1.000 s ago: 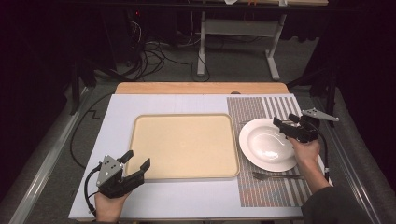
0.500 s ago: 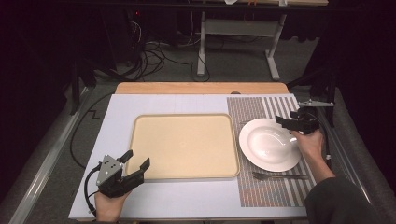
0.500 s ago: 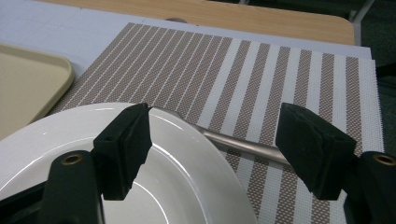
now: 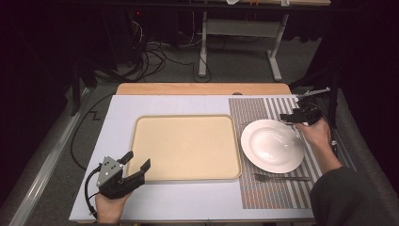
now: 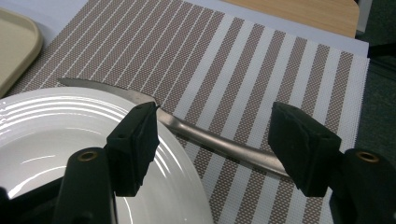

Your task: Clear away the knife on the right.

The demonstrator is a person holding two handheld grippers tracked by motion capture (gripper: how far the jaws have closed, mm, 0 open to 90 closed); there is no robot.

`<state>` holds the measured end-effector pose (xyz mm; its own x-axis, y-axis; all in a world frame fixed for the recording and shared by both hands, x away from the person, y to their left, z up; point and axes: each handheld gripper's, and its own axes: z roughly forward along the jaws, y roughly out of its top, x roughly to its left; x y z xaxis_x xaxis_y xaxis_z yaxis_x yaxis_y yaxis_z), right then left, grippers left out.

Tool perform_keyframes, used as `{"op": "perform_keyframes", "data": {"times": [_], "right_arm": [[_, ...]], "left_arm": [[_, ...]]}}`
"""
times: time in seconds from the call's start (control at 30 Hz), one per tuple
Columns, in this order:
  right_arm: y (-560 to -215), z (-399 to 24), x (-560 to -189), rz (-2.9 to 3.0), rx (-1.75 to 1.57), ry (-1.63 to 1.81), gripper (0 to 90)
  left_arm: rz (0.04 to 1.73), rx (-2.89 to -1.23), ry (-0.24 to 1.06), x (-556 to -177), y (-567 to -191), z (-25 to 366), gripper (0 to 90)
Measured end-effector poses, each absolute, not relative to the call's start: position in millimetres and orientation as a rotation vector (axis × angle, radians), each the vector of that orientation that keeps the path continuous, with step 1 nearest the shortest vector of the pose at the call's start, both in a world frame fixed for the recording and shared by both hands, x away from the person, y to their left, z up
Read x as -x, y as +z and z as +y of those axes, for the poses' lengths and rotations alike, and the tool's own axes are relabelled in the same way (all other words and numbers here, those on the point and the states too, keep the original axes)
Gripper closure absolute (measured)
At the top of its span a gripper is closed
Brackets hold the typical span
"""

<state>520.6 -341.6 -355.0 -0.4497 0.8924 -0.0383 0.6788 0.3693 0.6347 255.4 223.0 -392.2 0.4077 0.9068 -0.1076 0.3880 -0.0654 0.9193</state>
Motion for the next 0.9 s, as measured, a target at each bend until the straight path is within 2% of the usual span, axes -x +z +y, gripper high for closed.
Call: {"op": "perform_keyframes", "data": {"times": [0.33,0.63,0.9], "right_arm": [[-356,-337,-543,2.372,-1.339,0.604,36.7],[-372,-347,-556,2.402,-1.447,0.533,43.5],[-381,-350,-562,2.437,-1.476,0.511,45.3]], "left_arm": [[1.157,-1.651,0.642,-255,-392,224,32.9],[1.176,-1.634,0.653,-255,-393,225,32.8],[1.179,-1.643,0.652,-256,-393,225,32.8]]}}
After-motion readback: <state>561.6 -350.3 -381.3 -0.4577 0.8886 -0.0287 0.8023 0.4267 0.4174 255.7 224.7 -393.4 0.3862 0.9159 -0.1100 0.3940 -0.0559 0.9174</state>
